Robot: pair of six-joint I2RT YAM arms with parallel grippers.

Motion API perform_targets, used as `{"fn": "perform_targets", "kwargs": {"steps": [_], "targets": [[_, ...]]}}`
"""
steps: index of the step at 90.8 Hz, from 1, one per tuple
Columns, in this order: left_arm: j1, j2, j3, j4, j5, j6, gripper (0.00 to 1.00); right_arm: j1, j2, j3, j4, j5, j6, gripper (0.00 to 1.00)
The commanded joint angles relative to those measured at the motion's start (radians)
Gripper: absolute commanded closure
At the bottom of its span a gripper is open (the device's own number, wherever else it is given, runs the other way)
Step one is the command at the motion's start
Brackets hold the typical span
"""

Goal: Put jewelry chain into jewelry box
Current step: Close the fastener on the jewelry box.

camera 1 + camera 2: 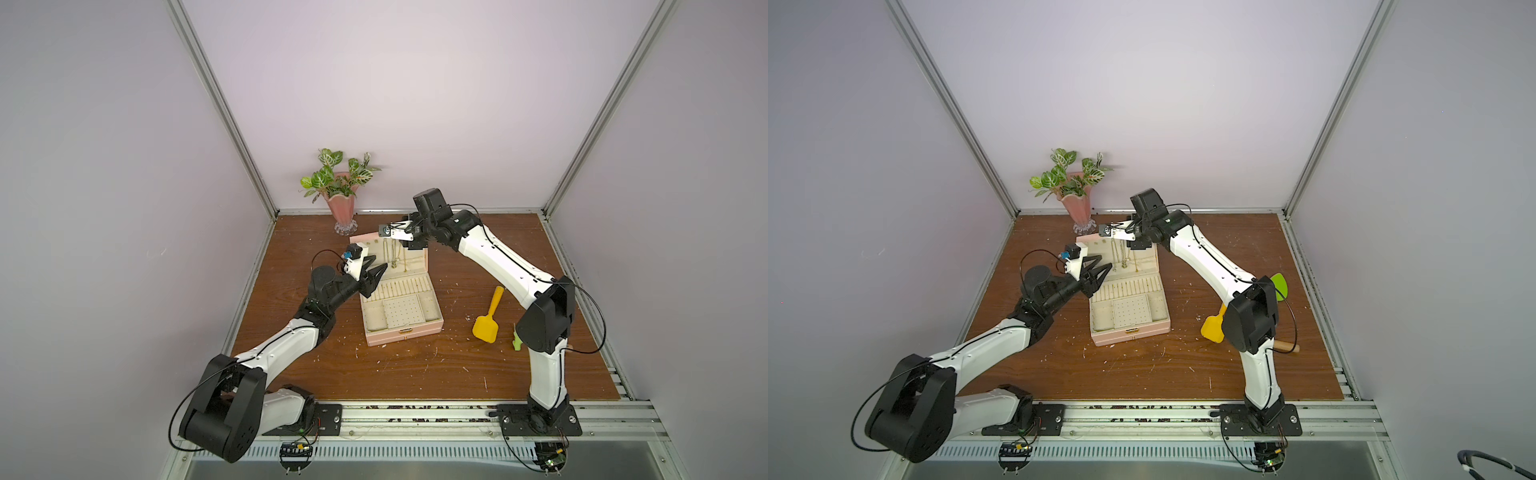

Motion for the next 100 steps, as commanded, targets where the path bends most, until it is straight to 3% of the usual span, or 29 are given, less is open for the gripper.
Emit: {"fn": "perform_targets", "kwargs": {"steps": [1, 64, 100], "targets": [[-0.003, -0.018, 0.002, -0.007, -0.005, 0.017, 0.51, -0.006, 0.011, 0.041, -0.022, -0.007, -0.006, 0.54], [-0.003, -0.028, -0.004, -0.013, -0.031, 0.024, 0.51, -0.007, 0.03, 0.017, -0.007, 0.051, -0.001, 0.65], [-0.003, -0.032, -0.007, -0.013, -0.042, 0.026, 0.51, -0.003, -0.038, -0.168, 0.144, 0.118, -0.01, 0.69]]}}
